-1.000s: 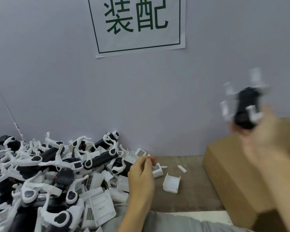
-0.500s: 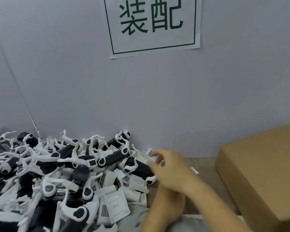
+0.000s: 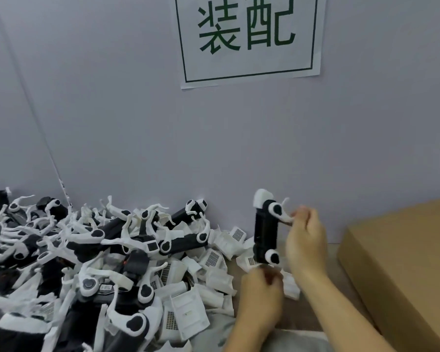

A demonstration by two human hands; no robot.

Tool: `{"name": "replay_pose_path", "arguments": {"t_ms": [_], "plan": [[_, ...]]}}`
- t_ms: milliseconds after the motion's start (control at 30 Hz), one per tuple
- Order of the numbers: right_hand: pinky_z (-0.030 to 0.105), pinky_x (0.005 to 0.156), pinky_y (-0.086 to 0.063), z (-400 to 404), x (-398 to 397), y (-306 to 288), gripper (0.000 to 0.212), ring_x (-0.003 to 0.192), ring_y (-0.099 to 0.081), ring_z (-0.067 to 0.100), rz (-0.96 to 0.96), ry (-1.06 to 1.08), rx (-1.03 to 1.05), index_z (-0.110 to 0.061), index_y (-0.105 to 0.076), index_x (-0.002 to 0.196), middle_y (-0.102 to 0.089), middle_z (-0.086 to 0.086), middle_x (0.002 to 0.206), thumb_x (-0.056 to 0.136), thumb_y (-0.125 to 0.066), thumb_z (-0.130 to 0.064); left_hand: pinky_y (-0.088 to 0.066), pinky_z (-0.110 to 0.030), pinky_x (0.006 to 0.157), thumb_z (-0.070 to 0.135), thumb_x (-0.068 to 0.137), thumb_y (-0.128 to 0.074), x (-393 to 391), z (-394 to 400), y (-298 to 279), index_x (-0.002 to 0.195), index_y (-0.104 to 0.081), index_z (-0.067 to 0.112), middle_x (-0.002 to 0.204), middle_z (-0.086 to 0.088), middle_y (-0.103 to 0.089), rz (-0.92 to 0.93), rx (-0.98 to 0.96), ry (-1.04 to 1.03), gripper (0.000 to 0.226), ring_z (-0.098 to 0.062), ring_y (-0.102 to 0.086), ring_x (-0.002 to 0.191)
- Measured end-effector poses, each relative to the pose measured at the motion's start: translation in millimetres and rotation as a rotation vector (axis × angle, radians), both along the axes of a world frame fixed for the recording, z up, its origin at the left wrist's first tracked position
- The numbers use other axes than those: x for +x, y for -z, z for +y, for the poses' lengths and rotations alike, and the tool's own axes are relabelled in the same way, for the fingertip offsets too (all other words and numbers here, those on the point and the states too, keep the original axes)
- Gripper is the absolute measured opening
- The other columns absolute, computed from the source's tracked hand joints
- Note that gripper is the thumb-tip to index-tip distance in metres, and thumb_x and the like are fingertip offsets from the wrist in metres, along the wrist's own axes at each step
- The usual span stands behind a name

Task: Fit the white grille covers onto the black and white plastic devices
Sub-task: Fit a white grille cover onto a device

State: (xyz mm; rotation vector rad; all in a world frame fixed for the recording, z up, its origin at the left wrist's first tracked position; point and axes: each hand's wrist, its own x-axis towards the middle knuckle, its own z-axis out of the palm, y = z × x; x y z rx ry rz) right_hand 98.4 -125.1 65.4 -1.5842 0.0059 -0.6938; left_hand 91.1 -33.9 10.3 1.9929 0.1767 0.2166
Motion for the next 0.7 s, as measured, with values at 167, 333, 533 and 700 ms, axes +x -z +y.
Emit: {"name": "replay_pose_path", "arguments": {"t_ms": [167, 333, 533, 700], "plan": [[0.049, 0.081, -0.055, -69, 3, 12, 0.037, 0.088, -0.068, 0.032, 0.344, -0.053, 0.223, -0.018, -0.061, 0.093, -0.070, 0.011, 0.096, 0.106, -0.034, -0.039, -0.053, -0.036, 0.086, 0.015, 0.096, -0.056, -35, -14, 2, 0.082, -0.070, 0.022, 0.088, 0.000, -0.072, -0.163, -0.201, -0.057, 0.021, -0.020, -0.067, 0.091], [0.043, 0.076, -0.058, -50, -7, 24, 0.037, 0.083, -0.073, 0.034, 0.468, -0.340, 0.139, -0.009, -0.068, 0.094, -0.075, 0.016, 0.088, 0.106, -0.041, -0.031, -0.053, -0.040, 0.094, 0.058, 0.088, -0.062, -39, -19, -7, 0.104, -0.077, 0.018, 0.102, -0.004, -0.078, -0.073, -0.525, 0.260, 0.046, -0.024, -0.072, 0.101], [0.031, 0.076, -0.052, -31, -11, 34, 0.022, 0.088, -0.063, 0.017, 0.162, -0.136, -0.240, -0.016, -0.067, 0.097, -0.068, -0.002, 0.093, 0.102, -0.046, -0.021, -0.059, -0.043, 0.083, 0.037, 0.082, -0.071, -34, -11, -13, 0.100, -0.077, 0.012, 0.099, -0.016, -0.076, -0.131, -0.702, 0.118, 0.032, -0.032, -0.074, 0.092], [0.015, 0.062, -0.045, -17, -29, 33, 0.011, 0.074, -0.061, 0.001, 0.072, -0.501, -0.577, -0.029, -0.065, 0.090, -0.066, -0.015, 0.079, 0.087, -0.055, -0.034, -0.052, -0.046, 0.099, 0.029, 0.098, -0.059, -25, -2, -12, 0.120, -0.063, 0.013, 0.109, -0.013, -0.073, -0.233, -0.854, -0.153, 0.027, -0.028, -0.069, 0.105]]}}
